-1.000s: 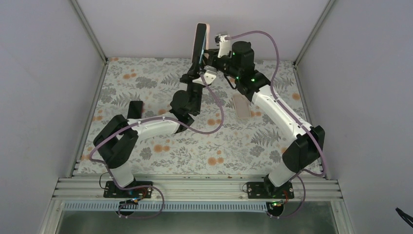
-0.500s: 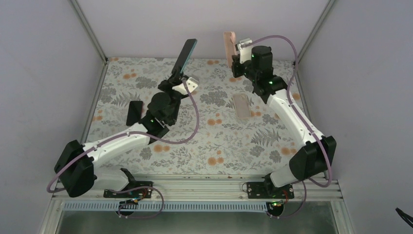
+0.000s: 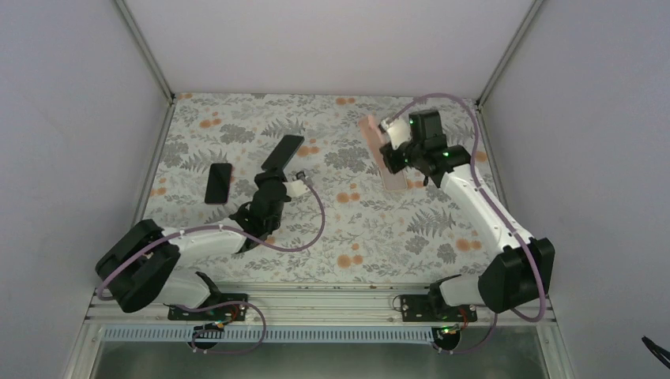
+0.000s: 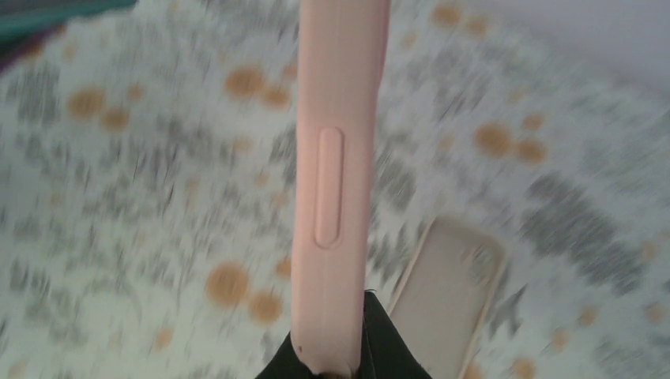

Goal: Take the phone out of the phone case
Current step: Place the phone at the center of the board.

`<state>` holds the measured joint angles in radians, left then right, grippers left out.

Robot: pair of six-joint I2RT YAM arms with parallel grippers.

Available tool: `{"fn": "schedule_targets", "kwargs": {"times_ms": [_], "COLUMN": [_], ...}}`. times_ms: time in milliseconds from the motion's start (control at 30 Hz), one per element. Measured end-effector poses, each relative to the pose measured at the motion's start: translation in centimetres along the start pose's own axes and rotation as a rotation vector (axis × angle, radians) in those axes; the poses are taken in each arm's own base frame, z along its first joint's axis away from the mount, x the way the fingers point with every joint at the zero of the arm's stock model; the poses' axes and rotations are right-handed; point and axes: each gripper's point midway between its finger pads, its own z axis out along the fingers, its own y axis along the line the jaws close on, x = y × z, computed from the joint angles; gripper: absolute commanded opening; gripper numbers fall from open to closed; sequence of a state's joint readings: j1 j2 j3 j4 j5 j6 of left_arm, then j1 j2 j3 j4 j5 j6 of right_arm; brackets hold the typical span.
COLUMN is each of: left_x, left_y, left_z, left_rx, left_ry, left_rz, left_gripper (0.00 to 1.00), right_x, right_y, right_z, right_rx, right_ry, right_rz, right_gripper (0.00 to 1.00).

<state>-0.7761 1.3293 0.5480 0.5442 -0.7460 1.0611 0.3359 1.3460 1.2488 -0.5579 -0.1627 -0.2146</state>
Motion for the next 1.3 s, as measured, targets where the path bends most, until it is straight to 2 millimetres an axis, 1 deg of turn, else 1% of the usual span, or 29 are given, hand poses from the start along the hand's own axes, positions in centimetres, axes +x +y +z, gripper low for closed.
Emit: {"fn": "schedule_targets", "kwargs": {"times_ms": [133, 267, 333, 400, 600, 633, 667, 700, 733, 800, 867, 967, 1033, 1100, 1133, 1167, 1200, 1300], "left_x": [2.3, 4.0, 4.7, 4.9, 5.1, 5.2, 5.3, 5.4, 5.5, 5.3, 5.3, 5.8, 5.2, 4.2, 3.5, 2.9, 2.5, 0.7], "left_y": [-4.3, -7.6, -8.8, -9.5, -11.3, -11.7, -12.2, -12.6, -12.7, -13.0, -14.1, -16.3, -16.3, -16.2, -16.2, -16.2, -16.2, -16.7], "left_z": [0.2, 0.5, 0.6, 0.8, 1.1, 1.0, 1.0, 1.0, 1.0, 0.9, 0.6, -0.2, -0.2, -0.1, -0.1, -0.2, -0.5, -2.0], "left_rx": [0.059, 0.091, 0.101, 0.108, 0.147, 0.160, 0.178, 0.192, 0.197, 0.212, 0.263, 0.365, 0.384, 0.413, 0.431, 0.455, 0.481, 0.613], "left_ry": [0.036, 0.057, 0.062, 0.065, 0.055, 0.053, 0.051, 0.052, 0.052, 0.039, 0.026, 0.017, 0.006, -0.014, -0.029, -0.042, -0.058, -0.117], "left_rz": [0.092, 0.173, 0.198, 0.205, 0.216, 0.222, 0.228, 0.234, 0.231, 0.223, 0.235, 0.271, 0.259, 0.237, 0.218, 0.205, 0.203, 0.184], "left_gripper": [0.02, 0.02, 0.02, 0.02, 0.03, 0.03, 0.03, 0.06, 0.12, 0.18, 0.24, 0.38, 0.49, 0.60, 0.64, 0.69, 0.76, 0.89], "right_x": [7.0, 13.3, 15.5, 17.2, 22.6, 23.1, 23.2, 23.3, 23.3, 23.3, 23.4, 24.3, 24.9, 24.9, 24.9, 24.9, 24.8, 24.9], "right_y": [2.7, 6.2, 7.5, 8.5, 10.0, 10.0, 9.9, 9.8, 9.9, 9.9, 9.8, 9.8, 9.7, 9.7, 9.7, 9.6, 9.5, 8.8], "right_z": [1.8, 2.1, 2.2, 2.7, 4.8, 5.2, 5.3, 5.3, 5.3, 5.3, 5.4, 5.8, 5.7, 5.4, 5.1, 5.0, 4.6, 3.3], "right_rx": [-0.150, -0.342, -0.425, -0.495, -0.609, -0.621, -0.626, -0.629, -0.634, -0.636, -0.633, -0.624, -0.619, -0.621, -0.620, -0.612, -0.603, -0.564], "right_ry": [0.211, 0.385, 0.461, 0.522, 0.714, 0.735, 0.742, 0.745, 0.747, 0.747, 0.749, 0.780, 0.798, 0.802, 0.806, 0.808, 0.813, 0.829], "right_rz": [-0.003, -0.007, -0.001, 0.004, 0.034, 0.040, 0.051, 0.054, 0.054, 0.050, 0.044, 0.029, 0.017, 0.005, -0.005, -0.007, -0.015, -0.064], "right_gripper": [0.03, 0.03, 0.03, 0.03, 0.04, 0.04, 0.04, 0.04, 0.06, 0.15, 0.22, 0.39, 0.52, 0.67, 0.77, 0.95, 0.99, 1.00]}}
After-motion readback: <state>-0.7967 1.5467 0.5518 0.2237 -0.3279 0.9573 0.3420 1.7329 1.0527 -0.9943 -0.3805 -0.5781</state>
